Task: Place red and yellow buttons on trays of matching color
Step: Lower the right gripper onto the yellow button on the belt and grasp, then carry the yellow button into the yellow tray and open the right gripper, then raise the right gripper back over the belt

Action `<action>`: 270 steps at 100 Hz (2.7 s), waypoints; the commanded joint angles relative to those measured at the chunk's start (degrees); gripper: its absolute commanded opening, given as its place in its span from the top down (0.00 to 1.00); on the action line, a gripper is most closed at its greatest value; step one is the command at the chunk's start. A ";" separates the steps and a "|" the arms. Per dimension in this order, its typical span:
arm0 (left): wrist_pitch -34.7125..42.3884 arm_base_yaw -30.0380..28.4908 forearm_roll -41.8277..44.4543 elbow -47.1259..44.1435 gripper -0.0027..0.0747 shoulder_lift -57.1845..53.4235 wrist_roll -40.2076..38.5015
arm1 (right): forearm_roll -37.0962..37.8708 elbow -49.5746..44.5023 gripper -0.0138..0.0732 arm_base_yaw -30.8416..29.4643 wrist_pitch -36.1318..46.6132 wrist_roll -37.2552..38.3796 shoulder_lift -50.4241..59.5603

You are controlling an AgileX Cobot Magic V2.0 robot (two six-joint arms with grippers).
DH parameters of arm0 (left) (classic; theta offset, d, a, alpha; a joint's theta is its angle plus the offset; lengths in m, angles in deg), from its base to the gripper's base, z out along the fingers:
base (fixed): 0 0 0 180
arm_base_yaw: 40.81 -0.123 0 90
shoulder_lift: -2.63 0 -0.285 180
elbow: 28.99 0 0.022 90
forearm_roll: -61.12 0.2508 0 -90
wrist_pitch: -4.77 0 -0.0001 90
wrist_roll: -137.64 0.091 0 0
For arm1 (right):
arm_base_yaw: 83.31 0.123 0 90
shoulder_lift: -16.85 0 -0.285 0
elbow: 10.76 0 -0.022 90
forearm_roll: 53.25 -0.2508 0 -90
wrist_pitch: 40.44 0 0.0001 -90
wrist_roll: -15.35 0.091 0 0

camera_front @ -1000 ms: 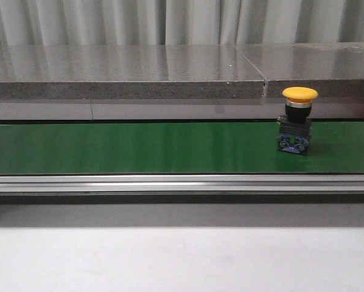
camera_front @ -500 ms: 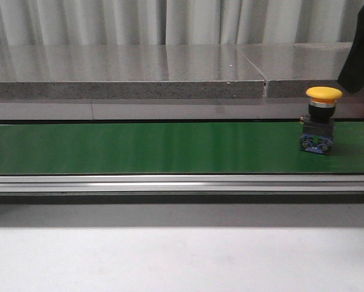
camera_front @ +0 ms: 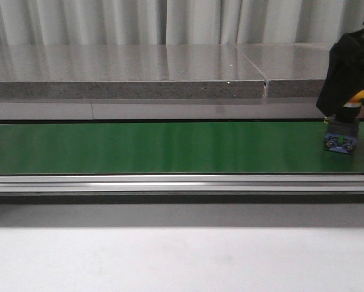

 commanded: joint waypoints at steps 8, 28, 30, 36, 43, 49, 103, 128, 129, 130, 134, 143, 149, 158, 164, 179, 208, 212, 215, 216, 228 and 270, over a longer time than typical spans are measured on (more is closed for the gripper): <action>4.81 -0.06 -0.18 1.56 0.99 0.26 -0.19 | -1.50 1.27 0.41 0.04 2.21 -0.29 1.66; 4.81 -0.06 -0.18 1.56 0.99 0.26 -0.19 | -1.50 1.48 0.69 -0.79 -0.12 -0.04 1.77; 4.81 -0.06 -0.18 1.56 0.99 0.26 -0.19 | -1.50 1.69 0.69 -1.09 -0.82 0.14 1.91; 4.81 -0.06 -0.18 1.56 0.99 0.26 -0.19 | -1.28 2.53 0.69 -2.47 -2.90 1.59 2.37; 4.81 -0.06 -0.18 1.56 0.99 0.26 -0.19 | -0.70 3.73 0.69 -4.76 -4.57 4.03 3.41; 4.81 -0.06 -0.18 1.56 0.99 0.26 -0.19 | -0.31 4.55 0.69 -7.06 -5.63 5.87 5.13; 4.81 -0.06 -0.18 1.56 0.99 0.26 -0.19 | -0.19 4.84 0.69 -45.01 4.74 21.90 12.74; 4.81 -0.06 -0.18 1.56 0.99 0.26 -0.19 | -0.19 4.81 0.69 -51.13 8.46 25.06 4.82; 4.81 -0.06 -0.18 1.56 0.99 0.26 -0.19 | -0.19 4.81 0.69 -51.13 8.46 25.06 4.54; 4.81 -0.06 -0.18 1.56 0.99 0.26 -0.19 | -0.19 4.81 0.69 -51.13 8.46 25.06 4.01; 4.81 -0.06 -0.18 1.56 0.99 0.26 -0.19 | -0.26 4.81 0.69 -50.74 8.55 25.06 2.71; 4.81 -0.06 -0.18 1.56 0.99 0.26 -0.19 | -0.26 4.81 0.69 -50.24 9.16 25.06 -0.34; 4.81 -0.06 -0.18 1.56 0.99 0.26 -0.19 | -0.26 4.81 0.69 -50.20 9.63 25.06 -2.04; 4.81 -0.06 -0.18 1.56 0.99 0.26 -0.19 | -0.26 4.81 0.69 -50.20 10.14 25.06 -3.97; 4.81 -0.06 -0.18 1.56 0.99 0.26 -0.19 | -0.26 4.81 0.69 -50.20 10.28 25.06 -4.96; 4.81 -0.06 -0.18 1.56 0.99 0.26 -0.19 | -0.92 4.51 0.69 -49.60 11.26 24.99 -7.27; 4.81 -0.06 -0.18 1.56 0.99 0.26 -0.19 | -0.44 3.84 0.69 -48.11 13.18 24.95 -10.11; 4.81 -0.06 -0.18 1.56 0.99 0.26 -0.19 | -0.39 3.84 0.69 -48.11 13.12 24.95 -10.49; 4.81 -0.06 -0.18 1.56 0.99 0.26 -0.19 | -0.33 3.72 0.69 -48.11 13.11 24.95 -10.79; 4.81 -0.06 -0.18 1.56 0.99 0.26 -0.19 | -0.33 3.65 0.69 -48.11 13.11 24.95 -10.84; 4.81 -0.06 -0.18 1.56 0.99 0.26 -0.19 | -0.14 3.44 0.69 -48.11 12.79 24.95 -11.46; 4.81 -0.06 -0.18 1.56 0.99 0.26 -0.19 | -1.65 3.44 0.08 -47.90 12.50 24.95 -10.90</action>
